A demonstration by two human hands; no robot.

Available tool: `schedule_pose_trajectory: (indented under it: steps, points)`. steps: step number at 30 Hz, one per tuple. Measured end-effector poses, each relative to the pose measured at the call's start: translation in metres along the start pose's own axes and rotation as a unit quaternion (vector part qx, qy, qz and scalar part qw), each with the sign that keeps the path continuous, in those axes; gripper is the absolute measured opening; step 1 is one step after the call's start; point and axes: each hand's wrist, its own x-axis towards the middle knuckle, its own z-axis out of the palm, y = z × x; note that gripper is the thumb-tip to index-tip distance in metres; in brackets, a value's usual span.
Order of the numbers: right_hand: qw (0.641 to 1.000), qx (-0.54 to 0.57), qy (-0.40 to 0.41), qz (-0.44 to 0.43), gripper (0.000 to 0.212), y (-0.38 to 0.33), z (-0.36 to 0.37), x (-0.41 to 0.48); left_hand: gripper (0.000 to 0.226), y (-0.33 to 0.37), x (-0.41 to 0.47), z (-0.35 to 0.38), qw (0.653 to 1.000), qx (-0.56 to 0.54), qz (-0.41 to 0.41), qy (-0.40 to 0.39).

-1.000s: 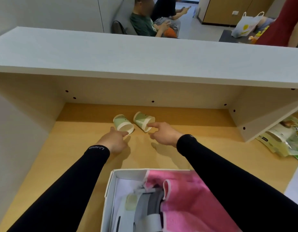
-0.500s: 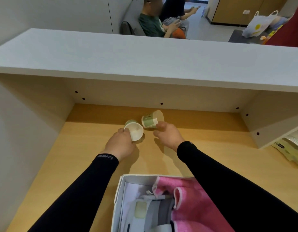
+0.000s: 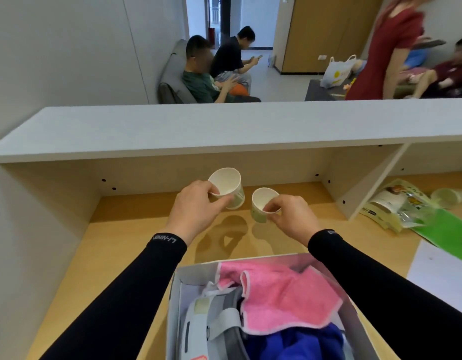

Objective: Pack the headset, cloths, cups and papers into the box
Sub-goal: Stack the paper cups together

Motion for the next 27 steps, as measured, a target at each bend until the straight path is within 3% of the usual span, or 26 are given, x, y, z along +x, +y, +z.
schedule_pose_trajectory:
  steps: [6,11,14,19,23,25,27]
  points:
    - [0.998,-0.054,0.005,-0.037,0.020,0.024,-0.017,-0.034,0.035,0.057,-0.014,0.010,0.990,-0.095,0.109,0.001]
    - [0.985,-0.042,0.118,-0.122,0.007,0.042,-0.036,-0.058,0.034,0.095,-0.024,0.029,0.979,-0.032,0.203,-0.009]
    - [0.976,-0.028,0.163,-0.141,0.011,0.064,-0.045,-0.073,0.038,0.117,-0.028,0.036,0.973,0.014,0.232,-0.005]
    - [0.972,0.076,0.185,-0.124,0.013,0.103,-0.063,-0.093,0.040,0.163,-0.039,0.056,0.967,0.095,0.222,-0.076]
    - [0.961,0.113,0.208,-0.142,0.016,0.143,-0.087,-0.108,0.051,0.198,-0.060,0.087,0.973,-0.003,0.146,-0.176]
    - [0.958,0.128,0.206,-0.151,0.019,0.166,-0.097,-0.116,0.071,0.216,-0.071,0.105,0.975,-0.008,0.138,-0.171]
    - [0.956,0.151,0.195,-0.156,0.026,0.187,-0.105,-0.124,0.071,0.232,-0.080,0.124,0.983,0.001,0.127,-0.135]
